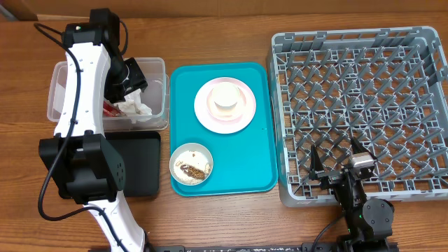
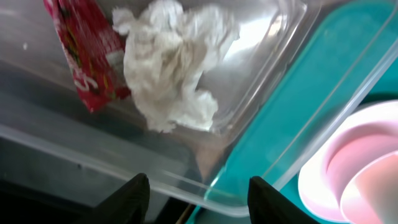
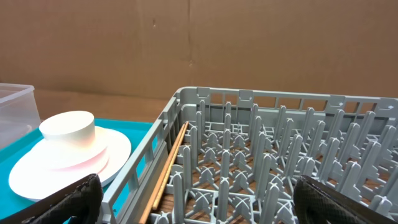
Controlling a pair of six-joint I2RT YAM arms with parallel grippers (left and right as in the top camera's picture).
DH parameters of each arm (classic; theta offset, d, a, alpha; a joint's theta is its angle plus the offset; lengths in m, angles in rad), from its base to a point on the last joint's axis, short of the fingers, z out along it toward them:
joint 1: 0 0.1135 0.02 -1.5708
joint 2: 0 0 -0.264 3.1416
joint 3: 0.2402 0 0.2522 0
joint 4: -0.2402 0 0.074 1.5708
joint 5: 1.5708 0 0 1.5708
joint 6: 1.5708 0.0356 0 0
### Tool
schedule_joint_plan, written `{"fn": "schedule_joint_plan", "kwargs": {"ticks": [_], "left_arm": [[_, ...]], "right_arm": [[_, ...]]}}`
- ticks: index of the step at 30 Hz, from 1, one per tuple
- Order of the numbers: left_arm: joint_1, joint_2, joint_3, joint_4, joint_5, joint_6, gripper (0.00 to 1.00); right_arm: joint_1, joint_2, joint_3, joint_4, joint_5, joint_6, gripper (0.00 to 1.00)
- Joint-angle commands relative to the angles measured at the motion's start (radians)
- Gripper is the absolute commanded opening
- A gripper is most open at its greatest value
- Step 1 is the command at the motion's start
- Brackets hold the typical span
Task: Sort waste into correct bins and load items into the dishwasher
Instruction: 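Carry the tissue to the clear bin and release it, then reach the left gripper to the white bowl and grasp its rim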
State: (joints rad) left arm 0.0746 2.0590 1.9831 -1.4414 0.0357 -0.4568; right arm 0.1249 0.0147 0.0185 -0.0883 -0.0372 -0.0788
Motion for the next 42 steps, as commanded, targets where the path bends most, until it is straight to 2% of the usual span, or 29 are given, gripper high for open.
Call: {"fn": "schedule_joint_plan", "kwargs": {"ticks": [1, 6, 11, 20, 28, 35, 42], "left_arm": [[-0.004, -0.070, 0.030, -0.032, 0.037, 0.041, 0.51], [-0.069, -0.166, 0.030, -0.105, 0.040, 0.099, 0.50], [-0.206, -0.240, 0.030, -0.182, 0.040, 0.106, 0.50], [-0.516, -0.255, 0.002, -0.248, 0.015, 0.095, 0.49], [-0.681, -0.255, -0.130, -0.248, 0.008, 0.043, 0.50], [-0.750, -0.255, -0.309, -0.161, 0.008, -0.002, 0.45], [-0.776, -0.255, -0.505, 0.039, -0.079, -0.101, 0.39]], "right_arm": [[-0.003, -0.011, -0.010, 0.008, -0.002, 0.000, 1.00], [-0.003, -0.011, -0.010, 0.007, -0.002, 0.000, 1.00], [-0.003, -0.011, -0.010, 0.008, -0.002, 0.000, 1.00], [-0.003, -0.011, -0.010, 0.007, -0.002, 0.000, 1.00], [-0.003, -0.011, -0.010, 0.007, -0.002, 0.000, 1.00], [-0.003, -0.011, -0.010, 0.007, -0.002, 0.000, 1.00], [-0.003, -0.011, -0.010, 0.007, -0.002, 0.000, 1.00]]}}
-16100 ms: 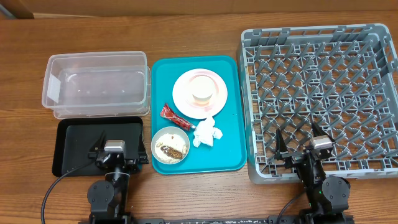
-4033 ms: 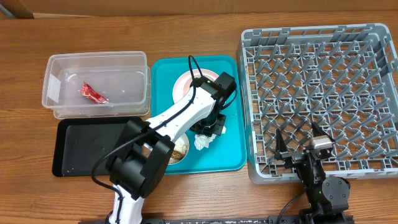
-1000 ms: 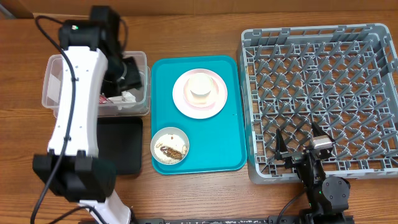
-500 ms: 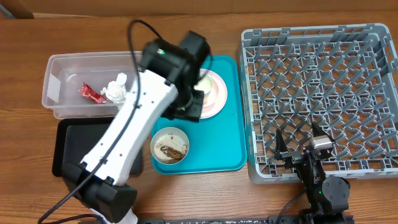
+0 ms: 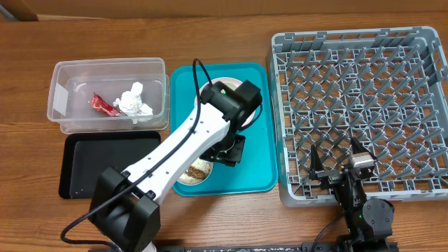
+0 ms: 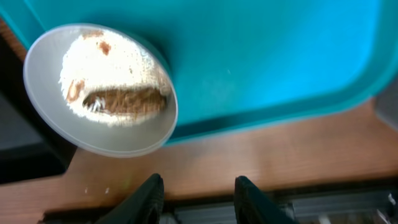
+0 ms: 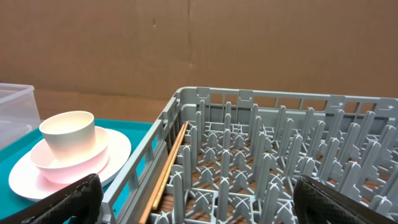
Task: Sort waste into correct bins and load items into the dishwasher
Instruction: 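Reach the left gripper to the white bowl and grasp its rim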
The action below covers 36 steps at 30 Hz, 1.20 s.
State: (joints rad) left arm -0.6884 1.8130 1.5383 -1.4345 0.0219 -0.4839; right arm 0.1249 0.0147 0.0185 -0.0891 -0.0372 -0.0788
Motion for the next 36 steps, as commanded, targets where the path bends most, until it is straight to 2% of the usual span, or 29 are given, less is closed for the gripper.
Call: {"fn": "schedule_joint_plan", "kwargs": {"ticks": [1, 10, 26, 29, 32, 36], "left_arm": [[-0.016, -0.009, -0.092, 0.062, -0.079, -0.093, 0.39], [-0.019, -0.010, -0.265, 0.266, -0.102, -0.106, 0.34], [-0.017, -0.010, -0.393, 0.419, -0.145, -0.107, 0.36], [-0.017, -0.010, -0.394, 0.423, -0.145, -0.107, 0.31], [-0.017, -0.010, -0.394, 0.425, -0.146, -0.106, 0.23], [-0.017, -0.010, -0.388, 0.425, -0.160, -0.106, 0.19]], "right_arm": [[-0.003, -0.011, -0.010, 0.008, -0.002, 0.000, 1.00], [-0.003, -0.011, -0.010, 0.008, -0.002, 0.000, 1.00], [-0.003, -0.011, -0.010, 0.008, -0.002, 0.000, 1.00], [-0.003, -0.011, -0.010, 0.008, -0.002, 0.000, 1.00], [-0.003, -0.011, -0.010, 0.008, -0.002, 0.000, 1.00], [-0.003, -0.011, -0.010, 0.008, -0.002, 0.000, 1.00]]}}
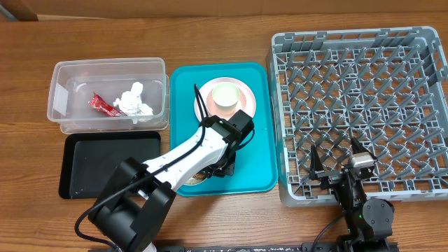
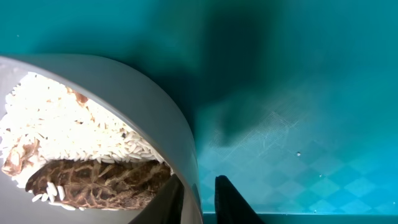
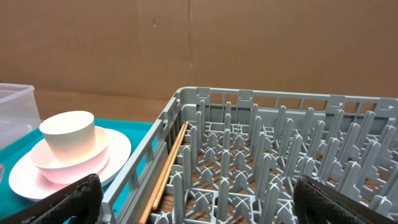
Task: Sort waste into correct bins and load items into the dishwasher
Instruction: 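Reach the left gripper to the white bowl and grasp its rim, then lift the bowl and move it over the black tray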
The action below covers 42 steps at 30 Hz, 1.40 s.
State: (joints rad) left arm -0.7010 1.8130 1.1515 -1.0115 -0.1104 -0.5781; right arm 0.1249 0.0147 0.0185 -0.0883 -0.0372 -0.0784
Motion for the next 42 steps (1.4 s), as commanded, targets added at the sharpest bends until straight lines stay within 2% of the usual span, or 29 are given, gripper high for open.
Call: {"fn": "schedule_joint_plan", "kwargs": {"ticks": [1, 10, 13, 18, 20, 27, 34, 42], "left_arm": [[-0.005, -0.010, 0.003, 0.001, -0.027, -0.012, 0.19], [-0.005, -0.010, 0.036, -0.008, -0.028, 0.003, 0.17], [-0.005, -0.010, 0.036, -0.008, -0.028, 0.005, 0.11], [-0.005, -0.010, 0.036, -0.004, -0.027, 0.006, 0.10], [-0.005, -0.010, 0.036, -0.005, -0.024, 0.006, 0.04], [-0.005, -0.010, 0.037, -0.012, 0.056, 0.007, 0.04], [-0.005, -0.010, 0.096, -0.026, 0.160, 0.145, 0.04], [-0.004, -0.010, 0.229, -0.143, 0.156, 0.176, 0.04]], "right_arm": [[-0.003, -0.011, -0.010, 0.007, -0.002, -0.001, 1.00], [-0.003, -0.011, -0.010, 0.007, -0.002, -0.001, 1.00], [-0.003, -0.011, -0.010, 0.007, -0.002, -0.001, 1.00], [-0.003, -0.011, -0.010, 0.007, -0.002, -0.001, 1.00], [-0.003, -0.011, -0.010, 0.007, -0.002, -0.001, 1.00], [-0.003, -0.011, -0.010, 0.007, -0.002, 0.000, 1.00], [-0.003, -0.011, -0.010, 0.007, -0.002, -0.001, 1.00], [-0.003, -0.011, -0.010, 0.007, -0.002, -0.001, 1.00]]}}
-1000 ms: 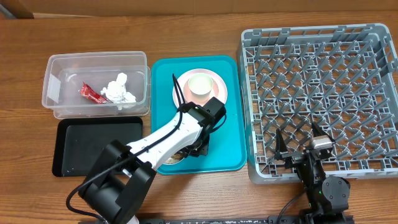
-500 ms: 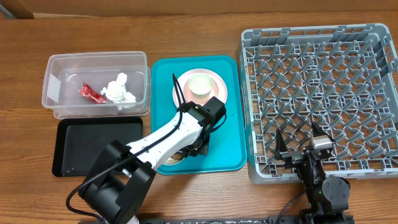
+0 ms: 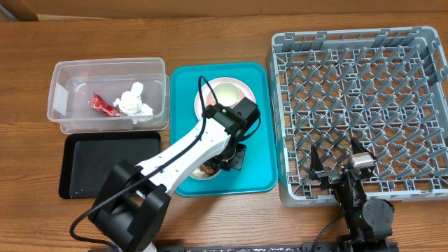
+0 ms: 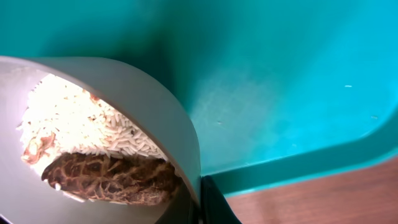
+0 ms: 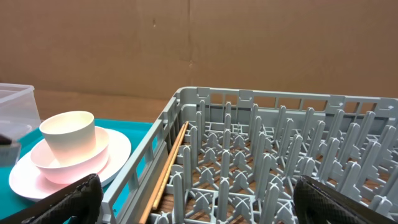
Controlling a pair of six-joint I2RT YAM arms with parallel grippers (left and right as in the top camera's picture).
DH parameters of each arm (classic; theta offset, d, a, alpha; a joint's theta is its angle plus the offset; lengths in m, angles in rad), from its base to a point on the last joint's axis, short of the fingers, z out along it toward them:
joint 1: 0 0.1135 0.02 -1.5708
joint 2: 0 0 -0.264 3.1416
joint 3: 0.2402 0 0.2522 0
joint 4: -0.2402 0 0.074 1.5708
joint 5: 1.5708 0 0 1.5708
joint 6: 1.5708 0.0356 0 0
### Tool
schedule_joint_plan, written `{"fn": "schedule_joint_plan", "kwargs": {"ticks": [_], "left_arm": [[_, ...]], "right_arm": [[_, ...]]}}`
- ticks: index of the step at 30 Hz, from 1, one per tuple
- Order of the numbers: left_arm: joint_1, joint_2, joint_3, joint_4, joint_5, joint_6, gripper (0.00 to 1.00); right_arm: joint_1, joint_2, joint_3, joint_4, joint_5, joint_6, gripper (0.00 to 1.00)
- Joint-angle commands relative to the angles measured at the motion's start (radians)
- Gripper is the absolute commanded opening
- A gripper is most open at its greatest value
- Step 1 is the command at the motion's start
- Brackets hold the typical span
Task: Sort waste into correct bins and load items into the dishwasher
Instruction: 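Lift the bowl and move it over the black tray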
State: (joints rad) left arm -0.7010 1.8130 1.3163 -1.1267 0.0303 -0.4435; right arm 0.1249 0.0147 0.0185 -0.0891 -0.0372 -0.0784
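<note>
A grey bowl (image 3: 205, 170) of rice and a brown scrap of food (image 4: 106, 177) sits at the front of the teal tray (image 3: 260, 143). My left gripper (image 3: 222, 163) is shut on the bowl's right rim, and its fingers (image 4: 211, 205) pinch the wall of the bowl (image 4: 143, 106). On the tray's far half a pink plate (image 5: 99, 155) carries a pale cup (image 5: 67, 138). The grey dish rack (image 3: 364, 105) lies to the right. Over the rack's front edge my right gripper (image 5: 205, 205) stands open and holds nothing.
A clear bin (image 3: 68, 115) at the back left holds a red wrapper (image 3: 100, 104) and a crumpled tissue (image 3: 134, 100). In front of it lies a black tray (image 3: 105, 164). A wooden chopstick (image 5: 171, 168) rests along the left side of the rack (image 5: 261, 162).
My left gripper's fingers stood slightly apart on either side of the bowl's rim; now they are shut on it. The tray's front lip and the wood now show beside the bowl. The right arm is unchanged.
My left gripper first hung open over the clear bin, with the tissue and wrapper lying inside. Then it was over the teal tray above the bowl of rice. After that its fingers straddled the bowl's rim, and now they grip it.
</note>
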Motion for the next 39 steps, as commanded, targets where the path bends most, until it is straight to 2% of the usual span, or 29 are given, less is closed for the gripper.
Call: {"fn": "schedule_joint_plan", "kwargs": {"ticks": [1, 13, 22, 28, 35, 39], "left_arm": [[-0.004, -0.010, 0.081, -0.044, 0.011, 0.041, 0.04], [0.023, -0.043, 0.221, -0.188, -0.012, 0.041, 0.04], [0.174, -0.275, 0.220, -0.259, -0.011, 0.055, 0.04], [0.349, -0.406, 0.217, -0.290, 0.007, 0.080, 0.04], [0.632, -0.434, 0.195, -0.303, 0.208, 0.254, 0.04], [0.773, -0.434, 0.140, -0.272, 0.267, 0.278, 0.04]], "right_arm": [[-0.003, -0.011, -0.010, 0.008, -0.002, 0.000, 1.00], [-0.003, -0.011, -0.010, 0.008, -0.002, -0.001, 1.00], [-0.003, -0.011, -0.010, 0.008, -0.002, 0.000, 1.00], [-0.003, -0.011, -0.010, 0.008, -0.002, -0.001, 1.00], [-0.003, -0.011, -0.010, 0.008, -0.002, 0.000, 1.00], [-0.003, -0.011, -0.010, 0.008, -0.002, -0.001, 1.00]]}}
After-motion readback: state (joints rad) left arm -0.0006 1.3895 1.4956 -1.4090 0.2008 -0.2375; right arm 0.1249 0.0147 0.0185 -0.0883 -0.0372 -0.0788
